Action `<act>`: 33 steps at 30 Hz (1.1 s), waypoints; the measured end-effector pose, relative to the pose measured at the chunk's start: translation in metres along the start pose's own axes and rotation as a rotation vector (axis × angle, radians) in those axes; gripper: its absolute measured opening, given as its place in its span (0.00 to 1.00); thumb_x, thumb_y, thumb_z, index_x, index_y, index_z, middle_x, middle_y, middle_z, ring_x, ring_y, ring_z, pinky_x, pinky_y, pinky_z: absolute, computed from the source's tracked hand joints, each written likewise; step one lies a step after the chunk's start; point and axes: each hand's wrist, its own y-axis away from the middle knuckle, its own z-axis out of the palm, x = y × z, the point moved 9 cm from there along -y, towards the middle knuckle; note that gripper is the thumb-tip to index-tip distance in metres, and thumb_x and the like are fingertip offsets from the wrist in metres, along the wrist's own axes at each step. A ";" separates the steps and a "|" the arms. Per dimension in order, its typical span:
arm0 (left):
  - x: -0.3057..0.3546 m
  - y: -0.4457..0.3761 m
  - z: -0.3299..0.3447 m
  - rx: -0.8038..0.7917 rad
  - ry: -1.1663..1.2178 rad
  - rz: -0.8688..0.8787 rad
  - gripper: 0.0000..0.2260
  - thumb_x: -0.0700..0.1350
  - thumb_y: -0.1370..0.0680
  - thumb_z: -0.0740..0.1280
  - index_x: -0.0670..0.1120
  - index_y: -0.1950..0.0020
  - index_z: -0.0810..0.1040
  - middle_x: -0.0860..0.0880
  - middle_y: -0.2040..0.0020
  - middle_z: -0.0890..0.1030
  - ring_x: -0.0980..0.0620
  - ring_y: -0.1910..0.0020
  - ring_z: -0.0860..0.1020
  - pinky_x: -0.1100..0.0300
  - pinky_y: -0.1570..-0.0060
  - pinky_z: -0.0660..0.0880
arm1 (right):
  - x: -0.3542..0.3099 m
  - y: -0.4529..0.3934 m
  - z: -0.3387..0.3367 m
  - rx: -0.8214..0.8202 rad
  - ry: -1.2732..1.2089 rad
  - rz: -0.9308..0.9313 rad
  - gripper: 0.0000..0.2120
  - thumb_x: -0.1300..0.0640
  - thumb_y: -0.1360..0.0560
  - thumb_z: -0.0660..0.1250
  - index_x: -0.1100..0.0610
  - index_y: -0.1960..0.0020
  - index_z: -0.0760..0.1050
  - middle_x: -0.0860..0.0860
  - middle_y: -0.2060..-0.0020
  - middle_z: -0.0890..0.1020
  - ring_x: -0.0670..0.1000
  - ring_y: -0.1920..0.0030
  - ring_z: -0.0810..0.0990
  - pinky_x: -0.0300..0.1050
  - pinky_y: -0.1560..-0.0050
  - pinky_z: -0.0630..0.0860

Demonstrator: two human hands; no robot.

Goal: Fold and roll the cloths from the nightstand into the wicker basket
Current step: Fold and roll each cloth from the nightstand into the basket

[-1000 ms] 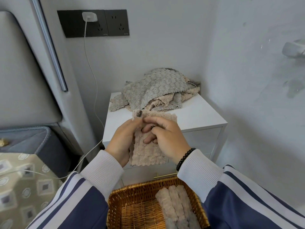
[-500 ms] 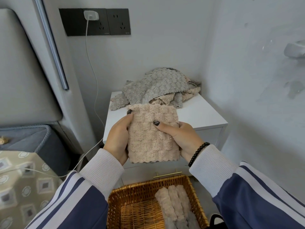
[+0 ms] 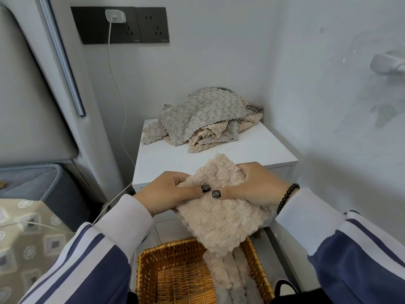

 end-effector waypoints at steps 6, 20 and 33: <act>0.003 0.009 -0.021 0.195 0.447 0.091 0.04 0.44 0.27 0.71 0.45 0.55 0.83 0.45 0.59 0.85 0.49 0.62 0.83 0.60 0.66 0.80 | 0.014 -0.001 -0.027 0.096 -0.497 0.103 0.15 0.58 0.38 0.76 0.58 0.53 0.78 0.51 0.62 0.84 0.46 0.65 0.83 0.37 0.68 0.78; -0.016 0.017 -0.007 0.392 0.768 0.074 0.06 0.44 0.22 0.67 0.45 0.48 0.81 0.48 0.57 0.86 0.52 0.61 0.84 0.61 0.67 0.79 | 0.036 -0.009 0.025 -0.088 -1.029 0.241 0.31 0.59 0.42 0.79 0.61 0.40 0.77 0.58 0.41 0.81 0.57 0.42 0.80 0.55 0.41 0.77; -0.015 0.012 0.024 -0.073 0.799 -0.143 0.15 0.43 0.26 0.66 0.39 0.42 0.77 0.41 0.52 0.85 0.46 0.62 0.84 0.55 0.65 0.81 | 0.043 0.001 -0.004 -0.101 -0.752 0.131 0.37 0.50 0.51 0.85 0.56 0.43 0.81 0.57 0.45 0.83 0.58 0.44 0.81 0.58 0.44 0.77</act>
